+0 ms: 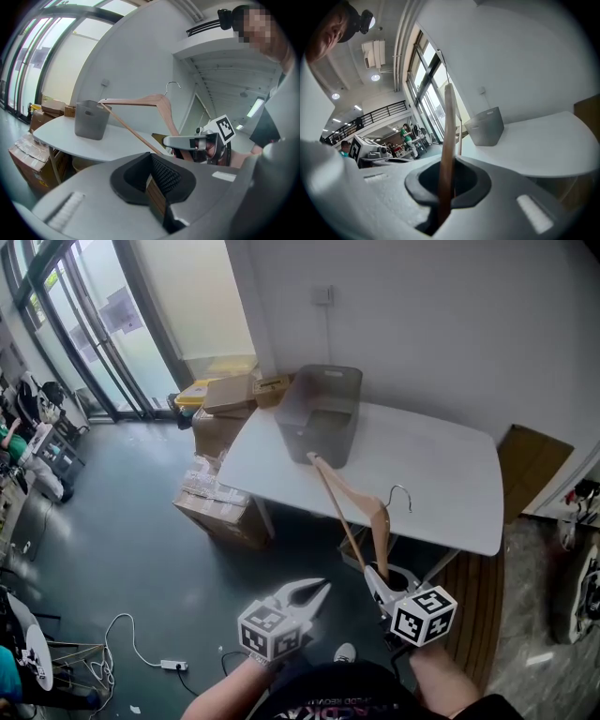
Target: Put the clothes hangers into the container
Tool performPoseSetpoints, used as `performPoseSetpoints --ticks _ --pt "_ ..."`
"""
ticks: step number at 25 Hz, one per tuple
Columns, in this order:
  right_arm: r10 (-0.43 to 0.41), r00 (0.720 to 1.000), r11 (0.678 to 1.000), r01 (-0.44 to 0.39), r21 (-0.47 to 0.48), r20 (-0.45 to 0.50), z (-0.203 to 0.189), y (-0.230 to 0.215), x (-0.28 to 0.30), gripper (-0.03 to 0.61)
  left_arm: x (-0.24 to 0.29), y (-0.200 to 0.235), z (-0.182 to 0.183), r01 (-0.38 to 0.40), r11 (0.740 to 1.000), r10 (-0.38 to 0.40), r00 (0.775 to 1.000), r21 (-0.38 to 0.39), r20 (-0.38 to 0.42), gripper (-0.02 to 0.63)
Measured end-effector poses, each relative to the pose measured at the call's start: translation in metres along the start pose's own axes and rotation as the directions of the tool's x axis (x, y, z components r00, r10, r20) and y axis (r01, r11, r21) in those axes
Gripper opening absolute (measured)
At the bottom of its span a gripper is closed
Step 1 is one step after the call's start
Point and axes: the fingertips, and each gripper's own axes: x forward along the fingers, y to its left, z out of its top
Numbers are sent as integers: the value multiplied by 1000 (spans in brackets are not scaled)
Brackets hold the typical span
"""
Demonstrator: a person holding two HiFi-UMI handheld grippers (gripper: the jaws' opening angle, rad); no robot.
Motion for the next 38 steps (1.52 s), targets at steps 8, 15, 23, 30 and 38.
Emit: performPoseSetpoints --ticks 8,15,23,30,38 --pt "-38 999 999 38 -2 8 6 5 44 6 1 47 10 45 999 -45 999 5 8 6" --pt "-114 993 993 112 41 43 21 20 102 6 -16 109 34 108 993 -108 994 37 -23 5" --pt "-180 982 983 177 51 64 43 35 169 6 -33 186 67 149 988 -149 989 51 -11 6" --pt "-225 970 973 220 63 94 57 50 214 6 -50 233 80 182 981 -181 983 62 -9 5" --pt "-279 953 959 270 87 116 62 66 250 6 -67 270 92 221 972 -221 975 76 -6 5"
